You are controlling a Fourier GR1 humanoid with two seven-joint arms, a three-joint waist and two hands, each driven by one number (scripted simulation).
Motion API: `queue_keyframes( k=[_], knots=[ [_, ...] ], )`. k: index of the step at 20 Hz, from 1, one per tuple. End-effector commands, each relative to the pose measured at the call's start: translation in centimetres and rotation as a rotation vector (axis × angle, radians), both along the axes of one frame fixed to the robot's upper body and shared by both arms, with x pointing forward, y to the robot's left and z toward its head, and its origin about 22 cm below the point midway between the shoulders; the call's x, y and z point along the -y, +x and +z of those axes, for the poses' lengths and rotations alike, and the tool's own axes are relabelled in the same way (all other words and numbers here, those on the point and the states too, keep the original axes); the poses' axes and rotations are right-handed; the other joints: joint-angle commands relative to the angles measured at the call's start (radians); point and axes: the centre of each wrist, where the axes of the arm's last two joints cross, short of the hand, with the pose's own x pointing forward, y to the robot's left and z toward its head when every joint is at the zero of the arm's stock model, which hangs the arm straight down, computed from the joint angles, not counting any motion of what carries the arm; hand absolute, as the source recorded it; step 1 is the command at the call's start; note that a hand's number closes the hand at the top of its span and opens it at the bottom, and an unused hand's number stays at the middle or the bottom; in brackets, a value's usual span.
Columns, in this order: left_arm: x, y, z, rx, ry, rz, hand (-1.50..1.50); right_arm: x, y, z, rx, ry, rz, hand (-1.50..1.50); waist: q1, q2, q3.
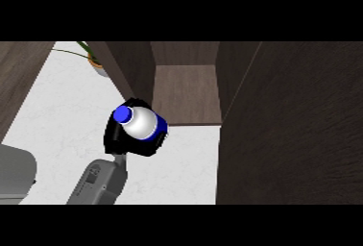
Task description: Pick up the bottled water, place it into the cabinet and close the cabinet
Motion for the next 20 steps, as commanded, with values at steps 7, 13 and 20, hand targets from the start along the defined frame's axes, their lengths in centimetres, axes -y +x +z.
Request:
queue_keyframes(
  k=[7,13,20],
  knots=[
    [5.8,3.5,4.2,-0.001,0.129,0.132,1.50,-1.9,-0.9,3.2,0.082,0.047,0.051,-1.50,-0.030,0.004,0.000],
    [5.9,5.1,3.9,-0.077,0.210,0.148,1.50,-1.4,0.2,3.2,0.083,0.057,0.058,-1.50,-0.014,0.008,0.000],
    [6.4,7.2,4.2,-0.132,0.216,0.167,1.50,-1.9,0.3,2.8,0.080,0.053,0.054,-1.50,-0.034,0.015,-0.001]
  ],
)
